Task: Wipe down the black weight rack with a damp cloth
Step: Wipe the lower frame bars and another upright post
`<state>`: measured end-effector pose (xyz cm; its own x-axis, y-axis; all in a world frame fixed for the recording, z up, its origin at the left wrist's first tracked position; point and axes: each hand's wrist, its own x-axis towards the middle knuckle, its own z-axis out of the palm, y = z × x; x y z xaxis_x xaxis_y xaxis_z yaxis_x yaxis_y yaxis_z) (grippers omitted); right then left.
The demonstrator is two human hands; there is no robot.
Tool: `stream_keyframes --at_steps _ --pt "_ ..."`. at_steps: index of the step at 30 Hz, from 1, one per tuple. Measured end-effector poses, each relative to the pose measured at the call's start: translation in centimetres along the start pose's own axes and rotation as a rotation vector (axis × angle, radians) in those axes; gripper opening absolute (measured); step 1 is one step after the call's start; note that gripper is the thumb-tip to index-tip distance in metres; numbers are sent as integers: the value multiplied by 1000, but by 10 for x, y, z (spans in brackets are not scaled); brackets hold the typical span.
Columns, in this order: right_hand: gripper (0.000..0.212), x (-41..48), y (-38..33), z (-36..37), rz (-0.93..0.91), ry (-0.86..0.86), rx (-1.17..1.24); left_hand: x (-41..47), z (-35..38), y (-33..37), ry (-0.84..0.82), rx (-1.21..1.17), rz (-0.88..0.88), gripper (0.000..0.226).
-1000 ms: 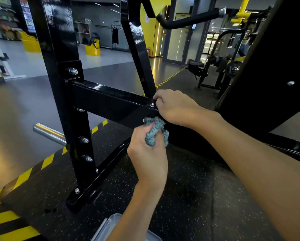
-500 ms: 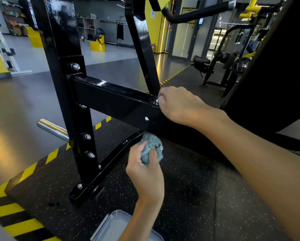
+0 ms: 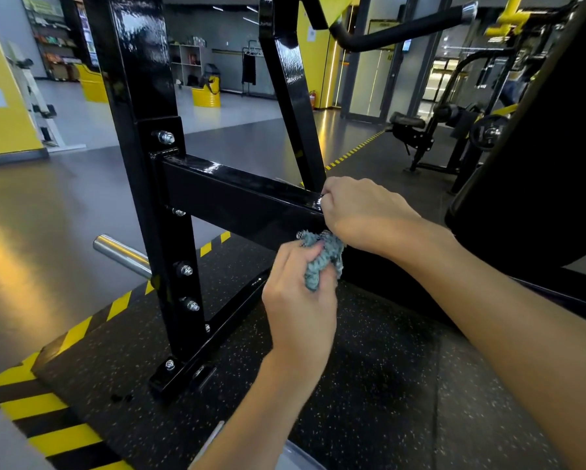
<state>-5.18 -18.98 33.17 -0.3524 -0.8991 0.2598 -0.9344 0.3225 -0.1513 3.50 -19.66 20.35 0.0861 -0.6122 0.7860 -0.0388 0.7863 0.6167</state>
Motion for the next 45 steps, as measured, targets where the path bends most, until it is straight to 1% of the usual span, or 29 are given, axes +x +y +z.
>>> stream_keyframes --at_steps 1,2,4,5,6,9,10,13,14,18,19,21,22,23,25,26,27,29,30,31,34,35,36,38,40,42,43,44,45 --pt "30 0 0 0 1 0 -1 0 -1 -5 -14 -10 16 19" --pt "30 -1 0 0 1 -1 -2 4 -1 -11 13 -15 -18 17" --pt "30 0 0 0 -3 0 -1 13 1 -16 136 -24 -178 15" --pt "30 0 0 0 0 3 -3 14 2 -14 163 -23 -214 15" --pt "29 0 -1 0 3 4 -7 12 2 -11 137 -16 -193 16" --pt "29 -1 -1 1 -1 0 -15 5 -4 -11 -10 4 -15 19" --pt "29 -1 -1 2 -3 0 -16 9 -4 -17 -2 5 -14 18" --pt "30 -1 0 2 -8 5 -15 20 0 -19 153 5 -191 16" --pt "30 -1 0 1 -4 6 -17 18 2 -15 147 5 -202 15" --pt "28 -1 -2 1 3 5 -22 12 -6 -15 -55 36 62 17" --pt "27 -2 -2 1 5 6 -21 20 -7 -18 -39 41 48 16" --pt "26 -2 -2 2 1 5 -16 35 -4 -18 99 29 -111 13" --pt "26 -1 -1 2 2 5 -16 38 -1 -14 140 26 -150 13" --pt "25 -1 -2 2 4 5 -18 35 1 -7 126 24 -116 13" --pt "25 -1 -1 2 7 10 -23 27 1 -2 10 17 46 13" --pt "25 -1 -1 2 8 11 -24 29 -2 -5 -24 10 92 13" --pt "26 0 0 2 6 11 -25 35 -4 -10 -5 13 82 12" --pt "28 -1 1 2 -4 15 -21 47 -6 -16 136 12 -85 12" --pt "28 -1 1 3 -8 14 -19 49 -4 -16 175 8 -149 13" --pt "27 -1 1 3 -10 13 -21 44 -2 -13 156 8 -146 13" --pt "27 -2 0 2 -2 17 -25 16 -3 -10 -33 29 40 15" --pt "27 -2 0 2 -3 14 -30 15 -5 -15 -49 26 57 16" --pt "28 -2 0 2 -1 10 -34 18 -7 -20 -31 20 18 16" --pt "29 -3 -1 1 14 2 -24 29 -13 -25 46 23 -188 18" --pt "29 -6 -1 -1 24 5 14 35 -25 -28 36 84 -390 19" --pt "27 -10 1 -4 -40 90 59 36 -40 -32 21 89 -500 24" --pt "27 -13 2 -5 -122 166 56 38 -49 -33 21 15 -550 26" --pt "29 -18 2 -7 -219 234 47 42 -57 -31 15 -119 -629 28" --pt "31 -25 0 -8 -318 269 52 45 -64 -27 -8 -315 -726 29"
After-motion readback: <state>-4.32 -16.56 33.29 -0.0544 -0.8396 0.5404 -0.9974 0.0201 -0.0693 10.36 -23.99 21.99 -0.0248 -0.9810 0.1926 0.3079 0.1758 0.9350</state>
